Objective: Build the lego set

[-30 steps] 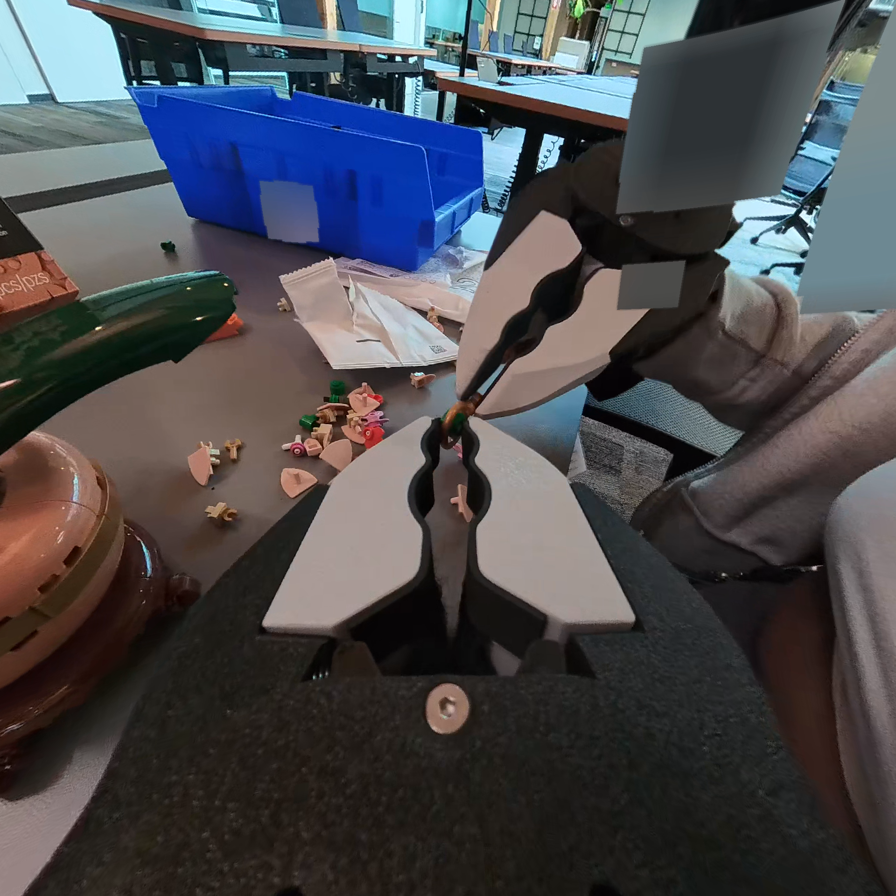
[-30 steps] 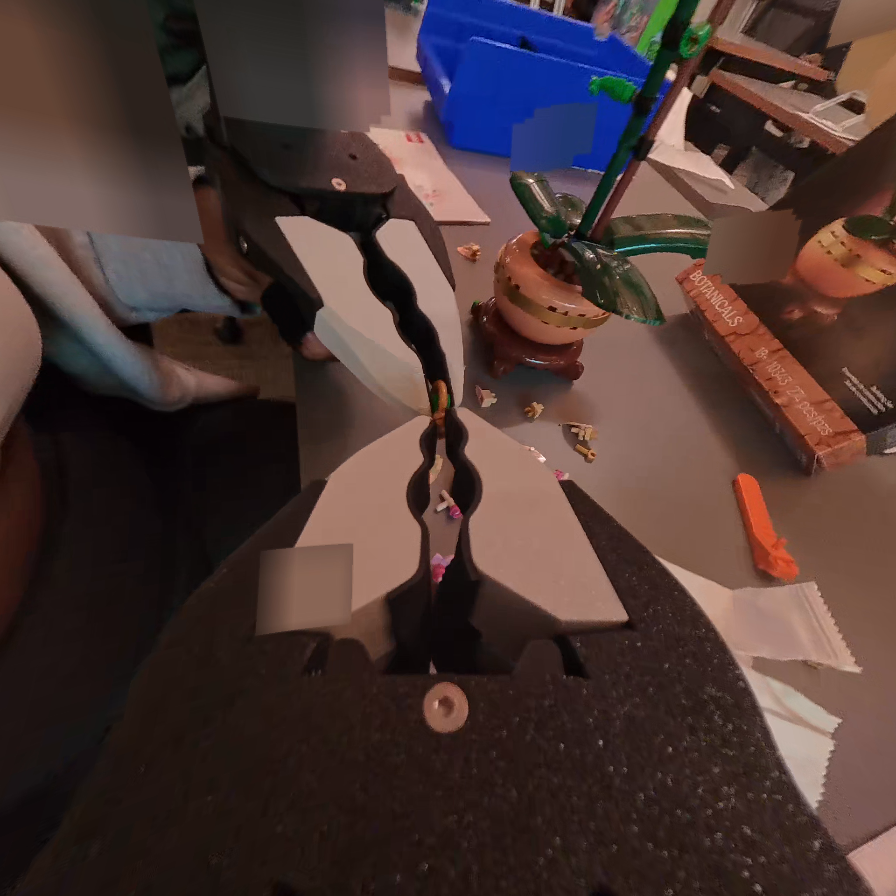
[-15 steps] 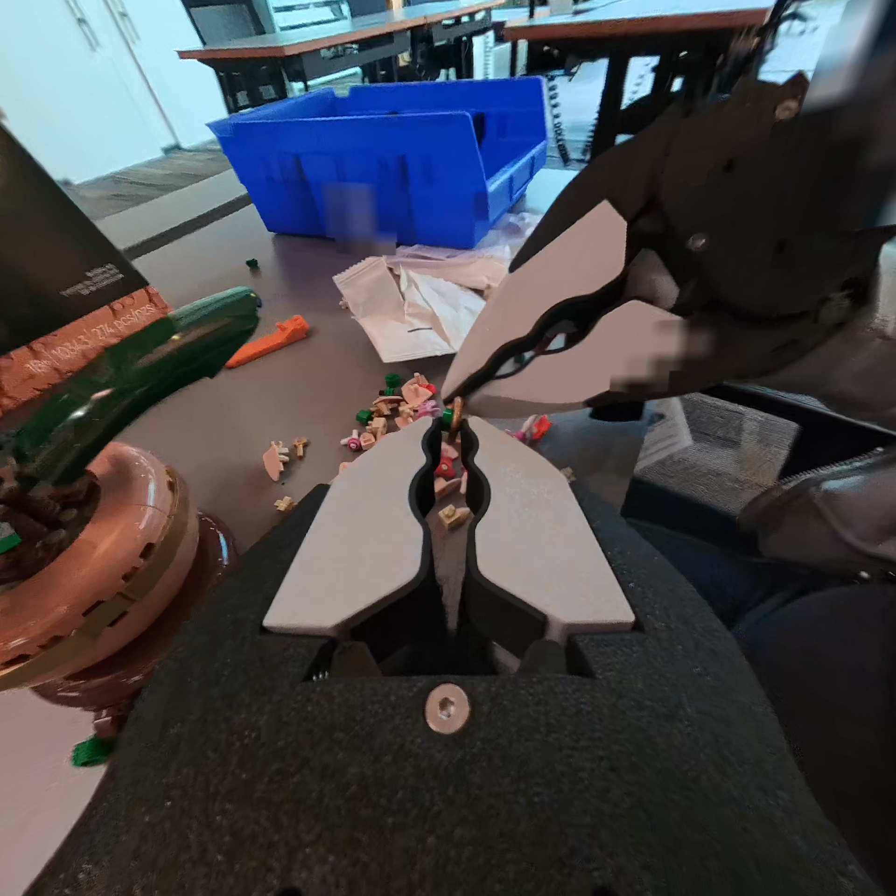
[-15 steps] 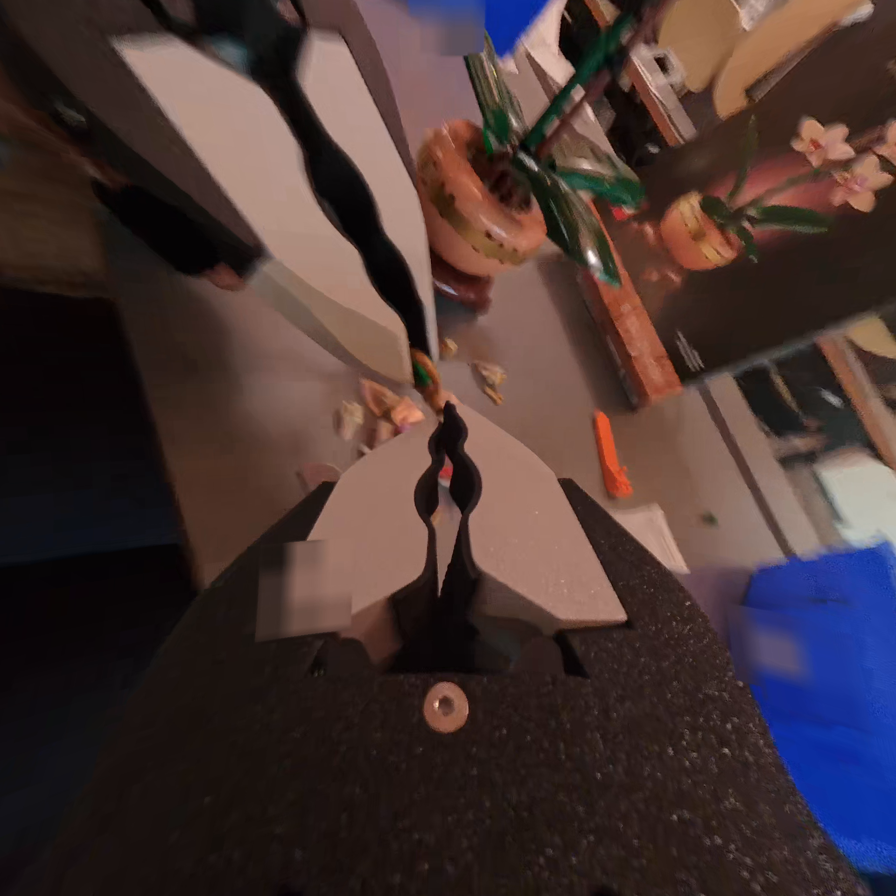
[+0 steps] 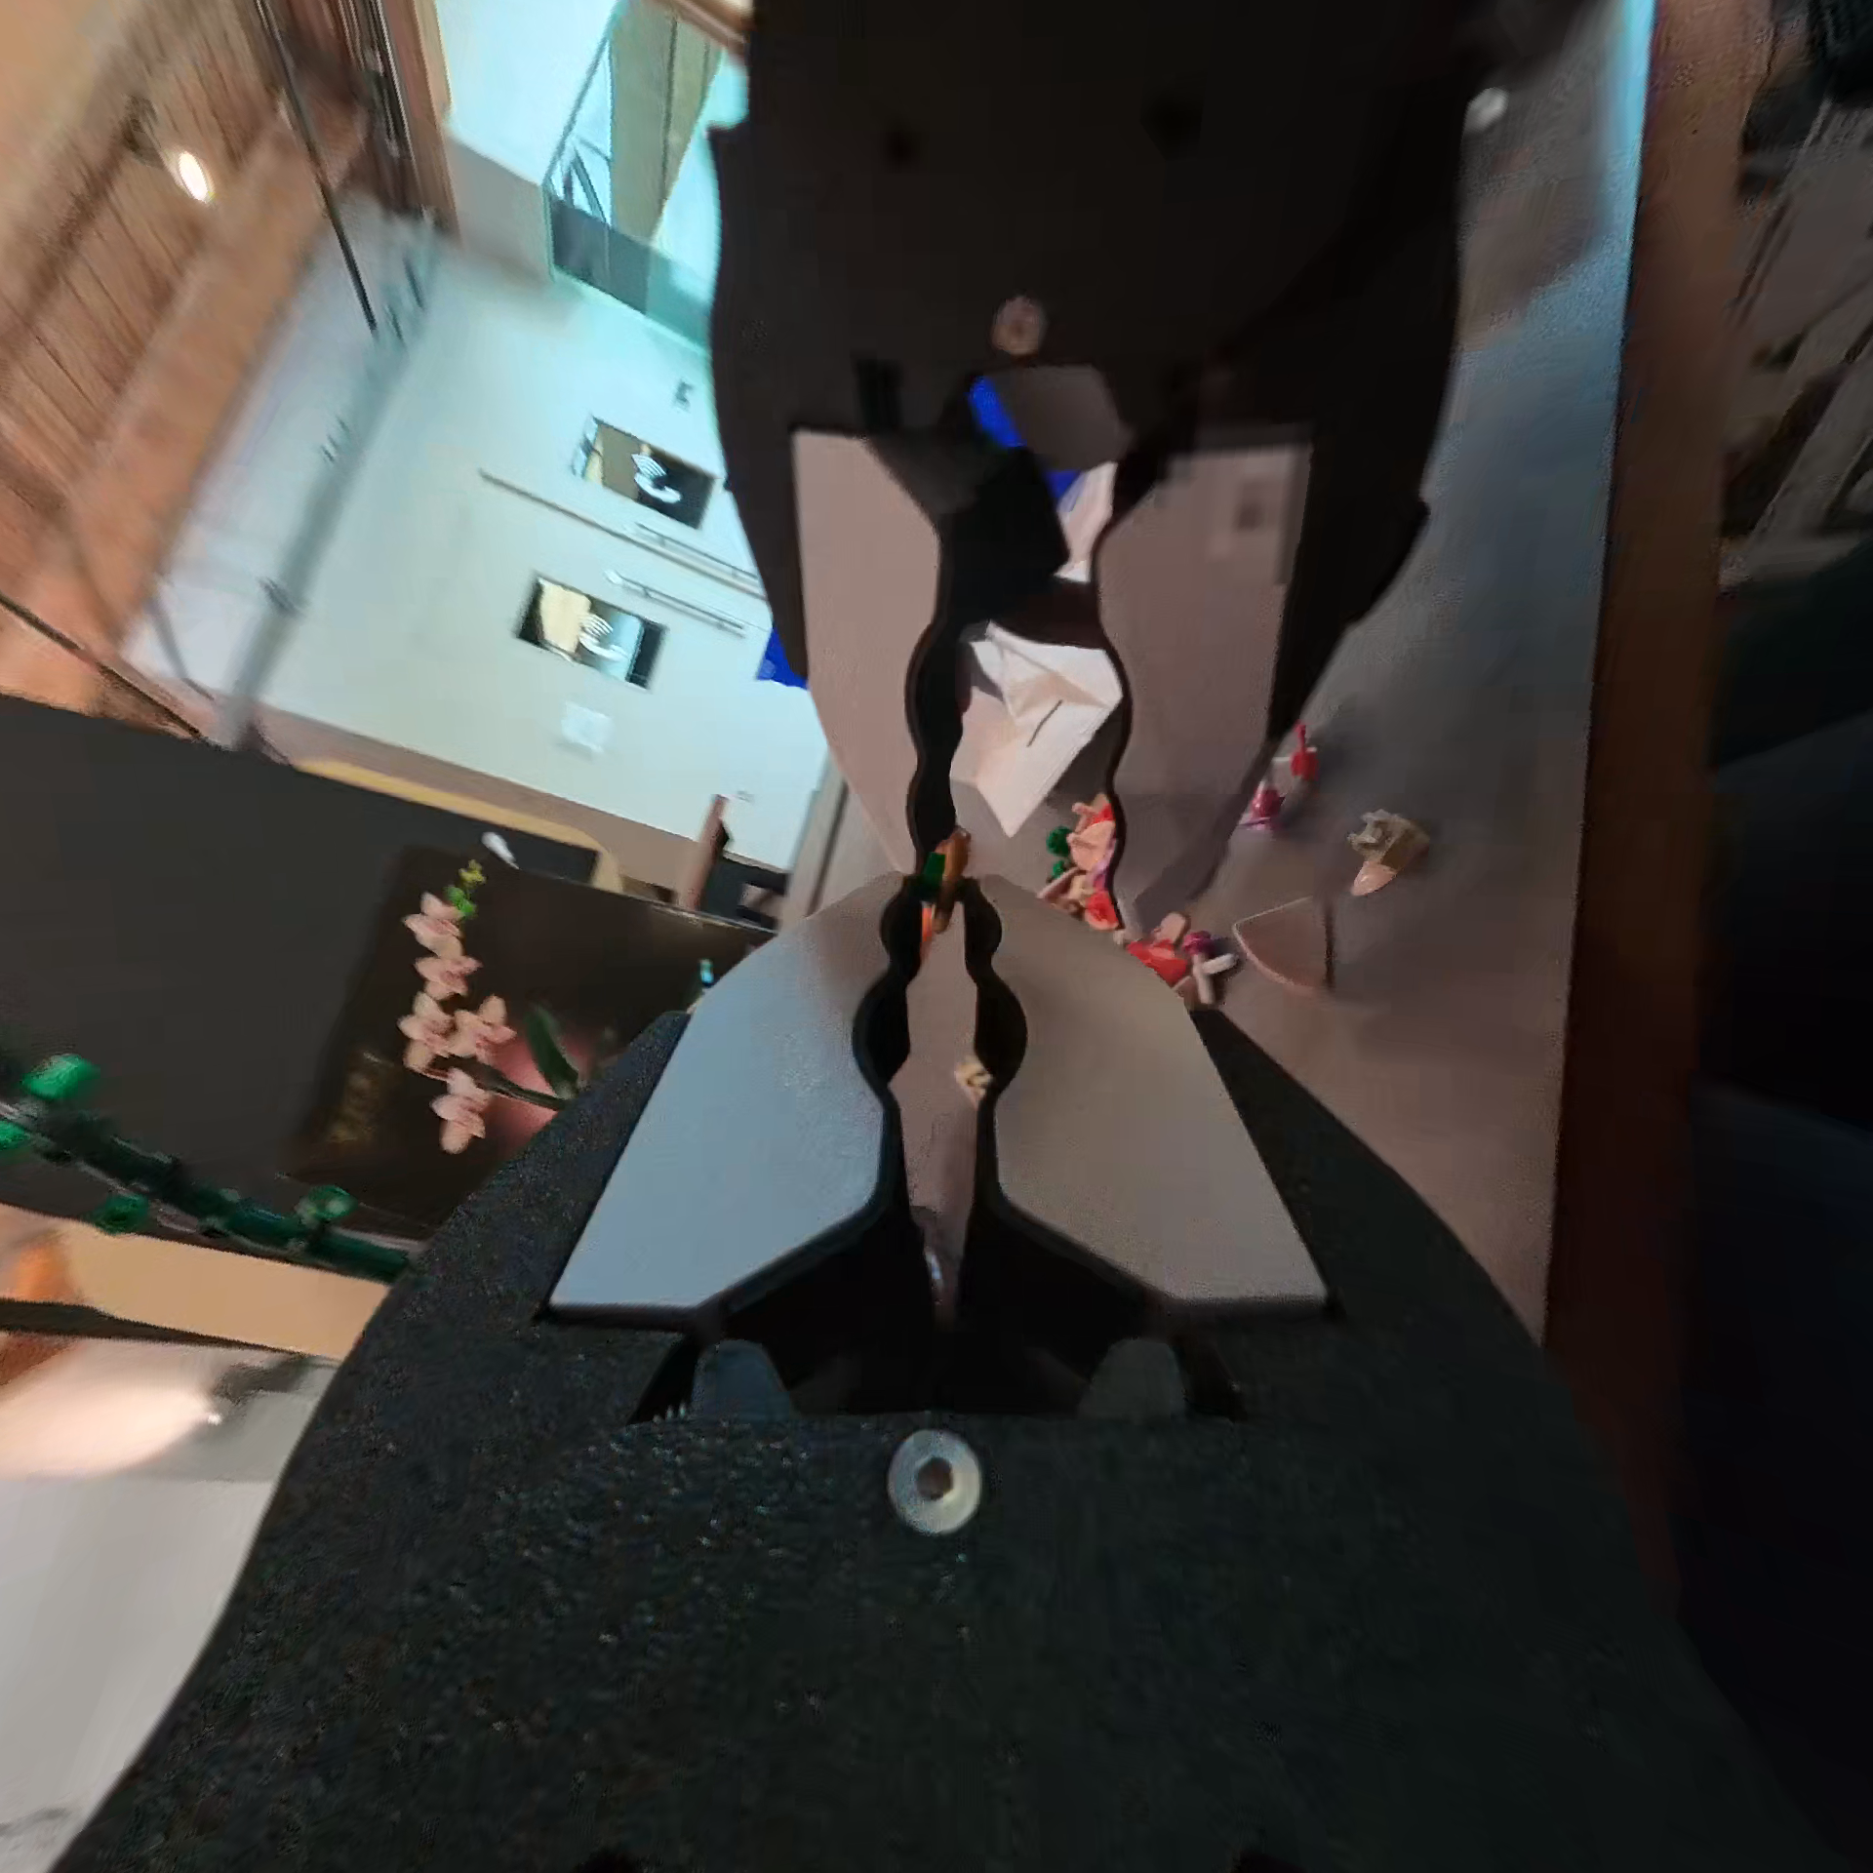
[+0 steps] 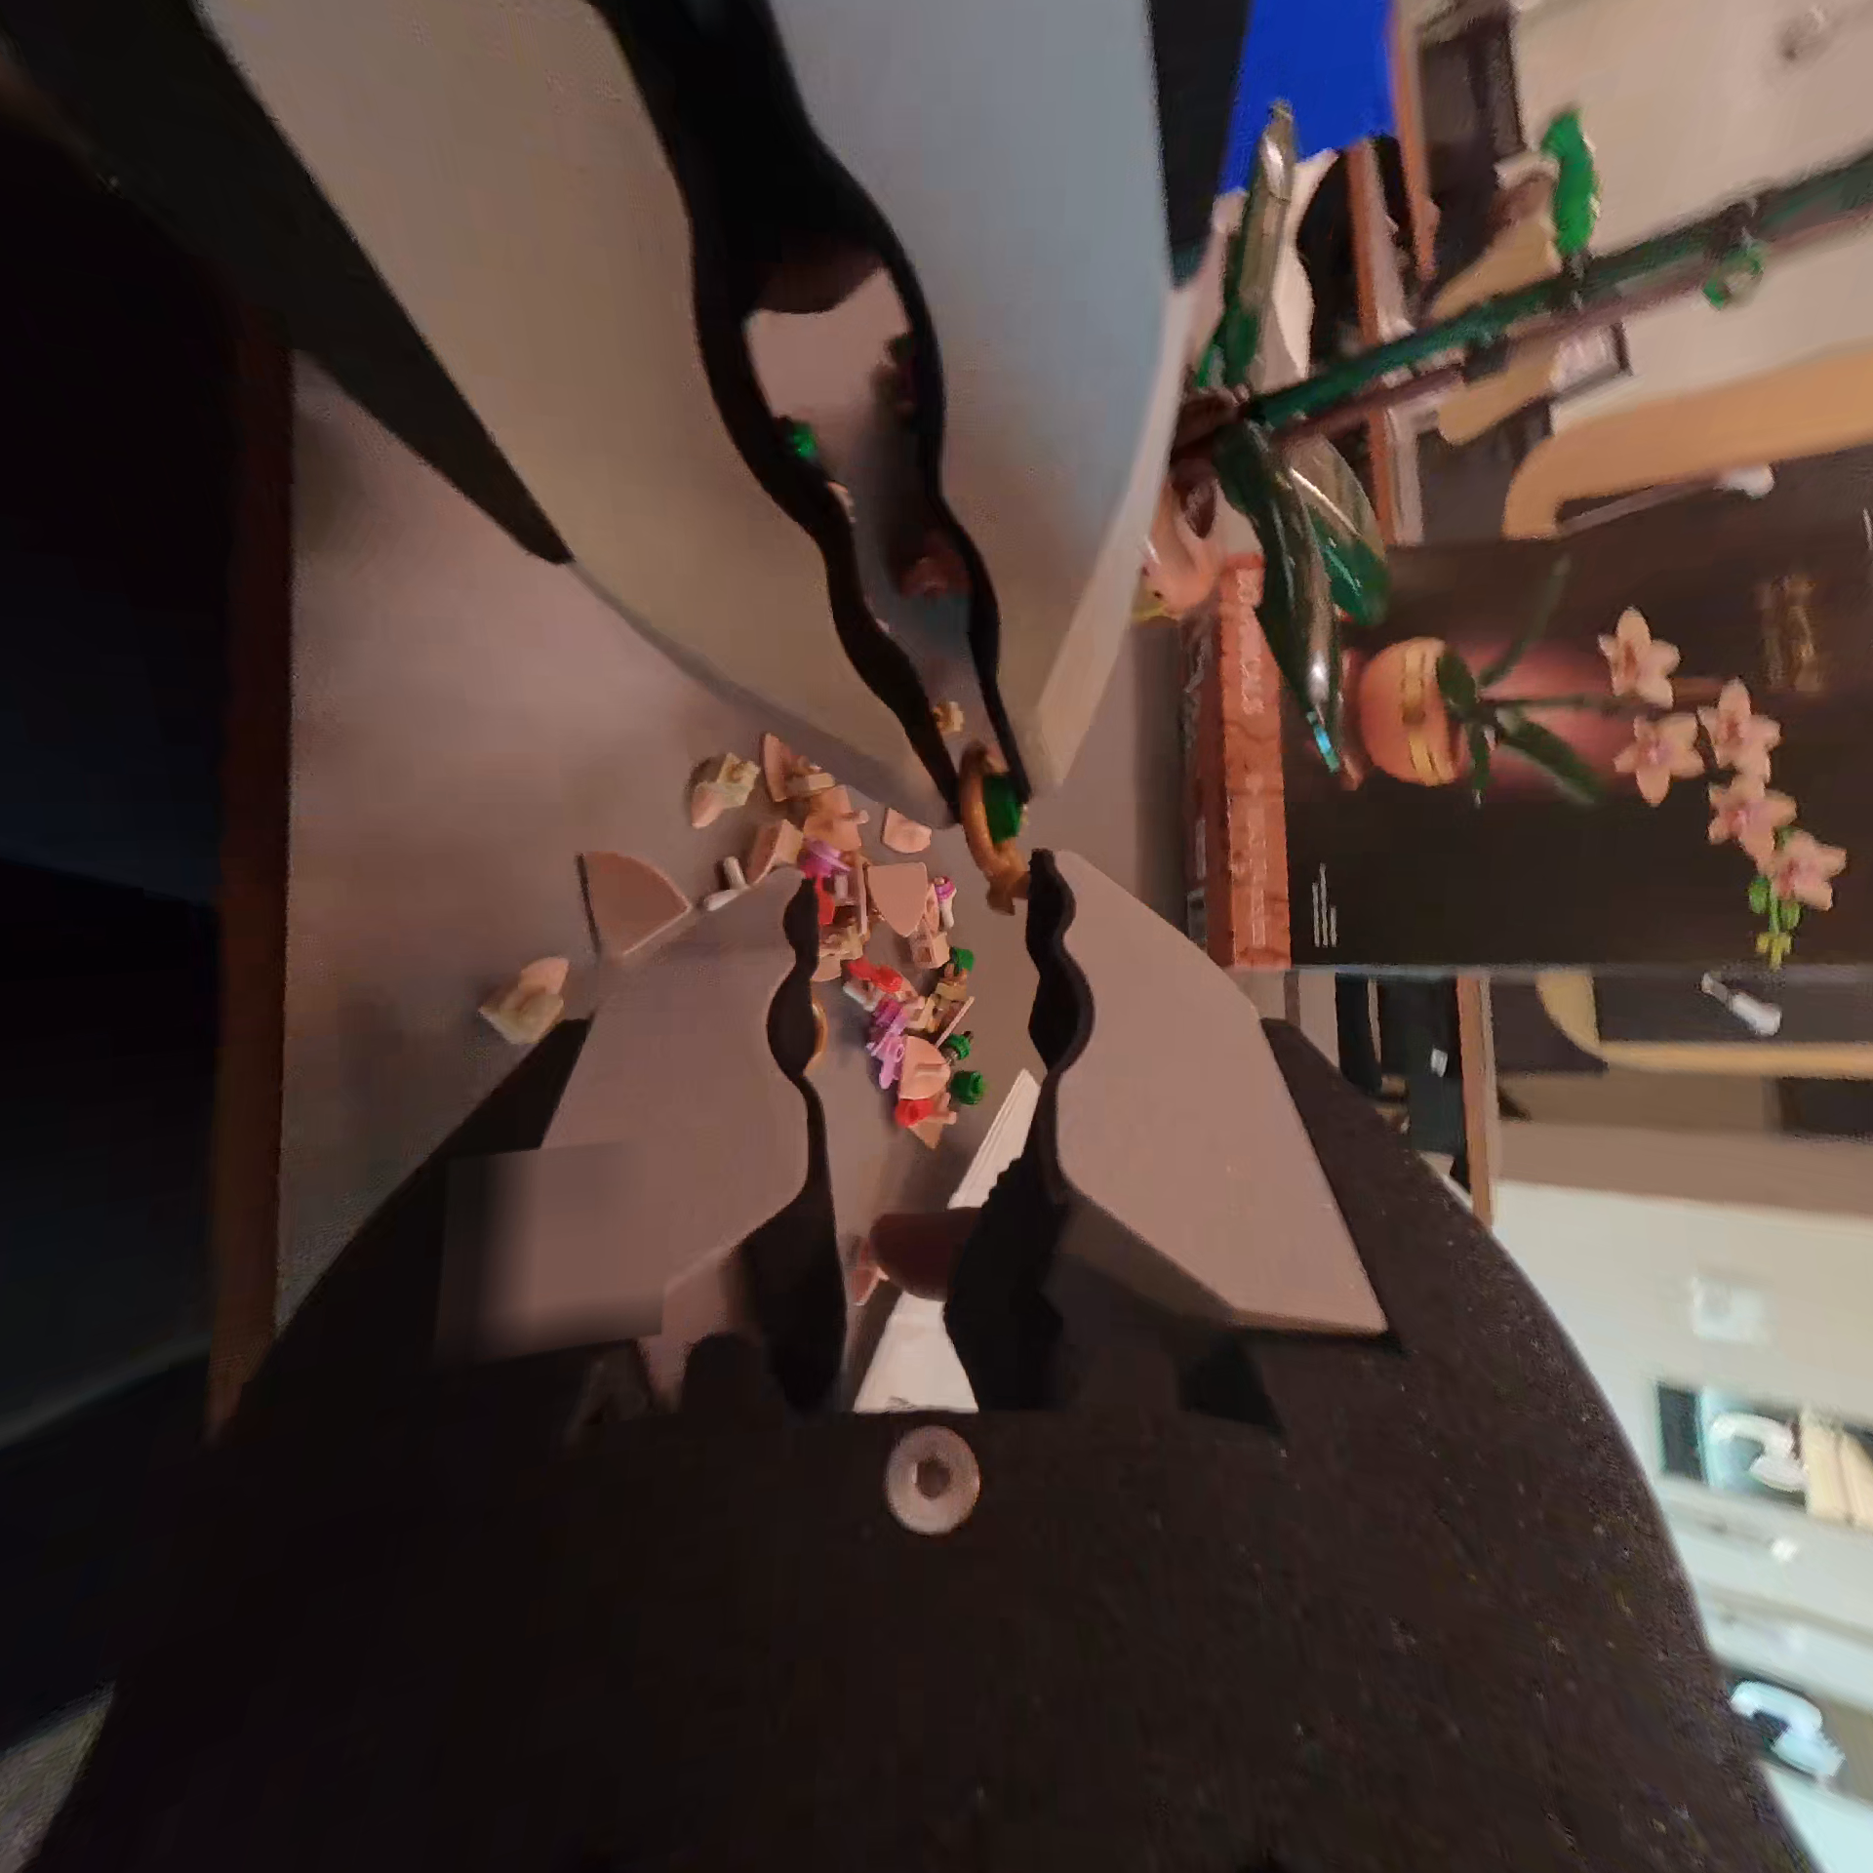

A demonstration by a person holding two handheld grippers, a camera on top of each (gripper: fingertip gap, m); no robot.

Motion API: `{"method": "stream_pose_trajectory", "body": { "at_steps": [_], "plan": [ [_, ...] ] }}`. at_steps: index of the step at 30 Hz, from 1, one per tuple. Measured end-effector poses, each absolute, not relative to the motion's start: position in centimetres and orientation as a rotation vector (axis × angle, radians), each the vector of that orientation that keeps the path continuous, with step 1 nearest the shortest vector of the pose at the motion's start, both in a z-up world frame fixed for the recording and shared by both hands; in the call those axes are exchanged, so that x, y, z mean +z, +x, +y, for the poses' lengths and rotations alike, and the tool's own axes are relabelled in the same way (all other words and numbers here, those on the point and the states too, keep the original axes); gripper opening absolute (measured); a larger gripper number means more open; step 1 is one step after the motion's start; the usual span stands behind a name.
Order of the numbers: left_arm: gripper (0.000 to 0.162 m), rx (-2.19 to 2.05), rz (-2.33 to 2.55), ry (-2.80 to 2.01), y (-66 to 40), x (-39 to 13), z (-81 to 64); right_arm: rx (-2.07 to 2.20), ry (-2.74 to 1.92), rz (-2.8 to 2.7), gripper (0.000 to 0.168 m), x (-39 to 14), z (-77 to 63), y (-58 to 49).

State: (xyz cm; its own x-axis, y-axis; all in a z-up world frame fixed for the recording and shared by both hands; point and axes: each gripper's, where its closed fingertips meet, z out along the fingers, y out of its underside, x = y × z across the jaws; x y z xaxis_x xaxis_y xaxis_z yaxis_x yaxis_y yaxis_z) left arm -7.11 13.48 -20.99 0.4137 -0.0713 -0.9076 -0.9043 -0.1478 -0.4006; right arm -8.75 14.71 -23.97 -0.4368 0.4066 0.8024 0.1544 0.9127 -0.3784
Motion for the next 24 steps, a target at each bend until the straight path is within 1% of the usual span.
{"method": "stream_pose_trajectory", "body": {
  "at_steps": [5,9,11,14,18,24],
  "plan": [
    [0.007,1.179,1.261,-1.364,-7.3,-20.4,13.4,0.394,-0.181,-2.293,0.032,-23.1,14.2,-7.9],
    [0.007,1.235,1.497,-1.233,-7.3,-19.9,13.8,0.497,-0.195,-2.488,0.030,-21.9,14.0,-7.8],
    [0.007,1.247,1.551,-1.196,-7.4,-19.5,14.1,0.465,-0.192,-2.494,0.019,-21.6,14.5,-8.4],
    [0.007,1.274,1.626,-1.146,-7.5,-19.5,14.4,0.469,-0.208,-2.476,0.009,-21.6,14.9,-8.8],
    [0.007,1.289,1.706,-1.090,-7.4,-19.7,14.9,0.468,-0.226,-2.444,0.006,-21.9,15.4,-8.8],
    [0.007,1.293,1.728,-1.111,-8.0,-19.9,15.6,0.265,-0.127,-2.267,0.006,-21.6,16.5,-9.8]
  ]
}}
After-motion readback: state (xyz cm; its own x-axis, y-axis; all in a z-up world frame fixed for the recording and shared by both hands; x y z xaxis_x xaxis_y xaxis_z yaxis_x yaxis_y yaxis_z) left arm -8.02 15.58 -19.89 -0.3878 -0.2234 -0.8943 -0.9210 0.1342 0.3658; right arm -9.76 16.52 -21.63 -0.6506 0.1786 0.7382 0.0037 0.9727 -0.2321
